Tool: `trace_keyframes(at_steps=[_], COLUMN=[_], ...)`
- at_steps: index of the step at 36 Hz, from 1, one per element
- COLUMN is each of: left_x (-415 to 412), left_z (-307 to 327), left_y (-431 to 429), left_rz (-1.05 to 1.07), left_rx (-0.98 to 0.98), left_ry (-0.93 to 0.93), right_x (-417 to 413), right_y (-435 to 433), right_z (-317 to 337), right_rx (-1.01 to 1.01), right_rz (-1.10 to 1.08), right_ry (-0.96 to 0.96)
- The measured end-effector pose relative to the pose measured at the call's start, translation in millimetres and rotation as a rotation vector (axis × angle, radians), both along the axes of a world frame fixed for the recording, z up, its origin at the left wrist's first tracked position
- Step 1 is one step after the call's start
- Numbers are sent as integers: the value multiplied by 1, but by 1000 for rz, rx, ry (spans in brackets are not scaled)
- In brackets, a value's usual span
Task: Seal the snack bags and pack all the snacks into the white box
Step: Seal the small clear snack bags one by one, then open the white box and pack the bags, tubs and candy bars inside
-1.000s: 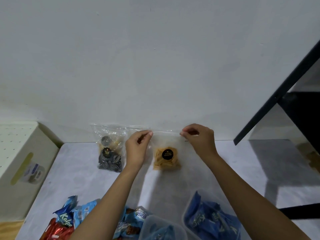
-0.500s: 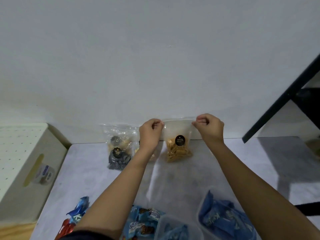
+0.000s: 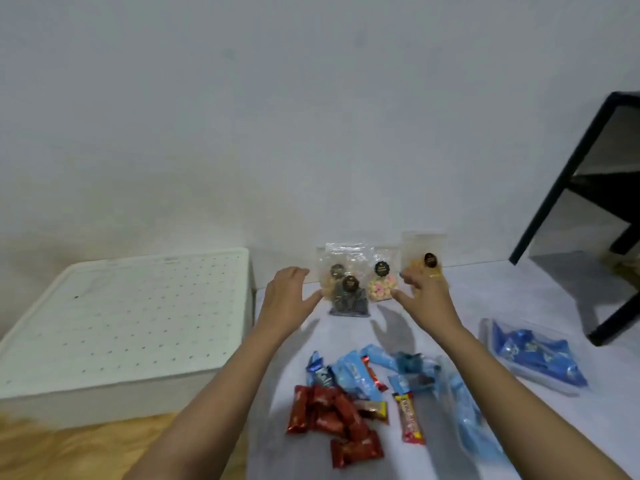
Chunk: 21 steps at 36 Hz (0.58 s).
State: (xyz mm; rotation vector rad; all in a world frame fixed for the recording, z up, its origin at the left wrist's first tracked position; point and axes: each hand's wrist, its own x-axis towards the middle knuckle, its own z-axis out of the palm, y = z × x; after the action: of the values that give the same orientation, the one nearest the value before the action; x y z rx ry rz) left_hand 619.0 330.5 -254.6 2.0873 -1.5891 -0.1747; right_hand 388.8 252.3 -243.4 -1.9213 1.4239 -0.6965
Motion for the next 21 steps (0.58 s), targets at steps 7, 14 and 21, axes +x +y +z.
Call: trace_keyframes(at_steps=[7, 14, 21], left_x=[117, 234, 298], left_z=[20, 6, -19], left_y=[123, 230, 285], left_rz=[113, 429, 609], left_rx=[4, 138, 219], left_ry=[17, -11, 227], right_x=[102, 201, 254], right_y=[93, 141, 160], right_z=[1, -9, -35], right_rx=[51, 65, 127], right_rz=[147, 265, 245], right_ry=[35, 82, 38])
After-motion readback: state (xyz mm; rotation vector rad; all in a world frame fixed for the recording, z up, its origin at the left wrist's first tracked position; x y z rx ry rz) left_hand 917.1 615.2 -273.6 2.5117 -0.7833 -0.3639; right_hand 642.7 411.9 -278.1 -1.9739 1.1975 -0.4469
